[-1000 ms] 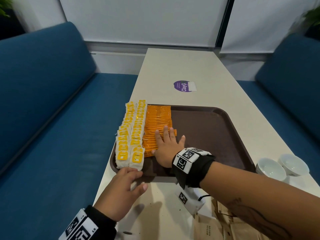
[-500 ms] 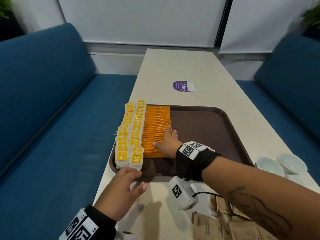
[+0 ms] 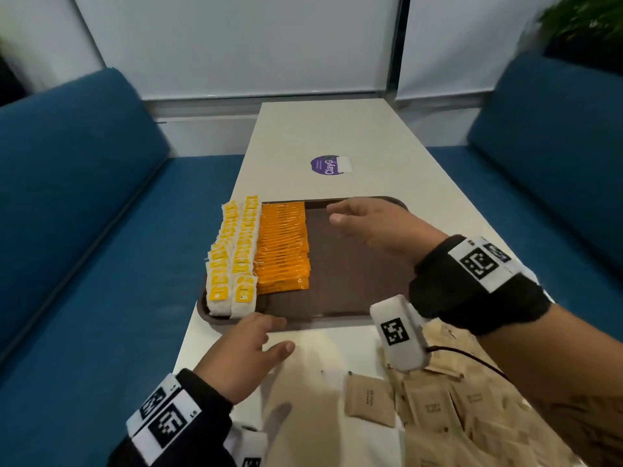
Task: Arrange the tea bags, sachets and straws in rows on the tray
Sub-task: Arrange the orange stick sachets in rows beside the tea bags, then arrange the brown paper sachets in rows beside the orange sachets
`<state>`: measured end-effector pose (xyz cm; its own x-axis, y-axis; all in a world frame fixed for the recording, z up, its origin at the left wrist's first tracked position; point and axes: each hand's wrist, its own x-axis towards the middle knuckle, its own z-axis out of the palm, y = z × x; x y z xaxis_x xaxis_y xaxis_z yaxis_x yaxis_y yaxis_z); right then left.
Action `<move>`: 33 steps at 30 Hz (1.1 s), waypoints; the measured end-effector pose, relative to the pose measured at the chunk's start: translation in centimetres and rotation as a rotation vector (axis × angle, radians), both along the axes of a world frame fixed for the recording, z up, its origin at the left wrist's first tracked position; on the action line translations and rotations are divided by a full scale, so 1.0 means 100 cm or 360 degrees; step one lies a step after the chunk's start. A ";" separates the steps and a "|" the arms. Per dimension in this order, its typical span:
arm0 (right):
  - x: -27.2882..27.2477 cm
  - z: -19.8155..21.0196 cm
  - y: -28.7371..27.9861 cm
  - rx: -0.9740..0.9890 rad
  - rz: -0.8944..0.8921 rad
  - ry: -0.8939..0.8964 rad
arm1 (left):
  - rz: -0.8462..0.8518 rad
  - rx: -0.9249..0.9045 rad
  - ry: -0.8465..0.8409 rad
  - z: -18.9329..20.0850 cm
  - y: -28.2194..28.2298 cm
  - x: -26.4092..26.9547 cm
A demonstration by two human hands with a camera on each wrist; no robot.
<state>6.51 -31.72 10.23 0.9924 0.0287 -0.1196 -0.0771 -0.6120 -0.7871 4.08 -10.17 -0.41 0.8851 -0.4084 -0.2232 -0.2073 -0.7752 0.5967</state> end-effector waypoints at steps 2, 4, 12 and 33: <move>-0.032 0.002 -0.018 -0.0001 0.0013 -0.0019 | -0.0102 0.0009 0.0012 0.003 -0.018 -0.009; -0.062 -0.005 -0.038 -0.0053 -0.0040 0.0005 | -0.0229 0.0051 0.0026 0.002 -0.035 -0.018; -0.161 -0.058 -0.083 -0.0377 -0.0355 0.0223 | -0.0684 0.0354 -0.0048 -0.006 -0.098 -0.043; -0.202 -0.136 -0.077 -0.0902 -0.0399 0.0421 | -0.0949 0.0801 -0.0173 -0.027 -0.147 -0.056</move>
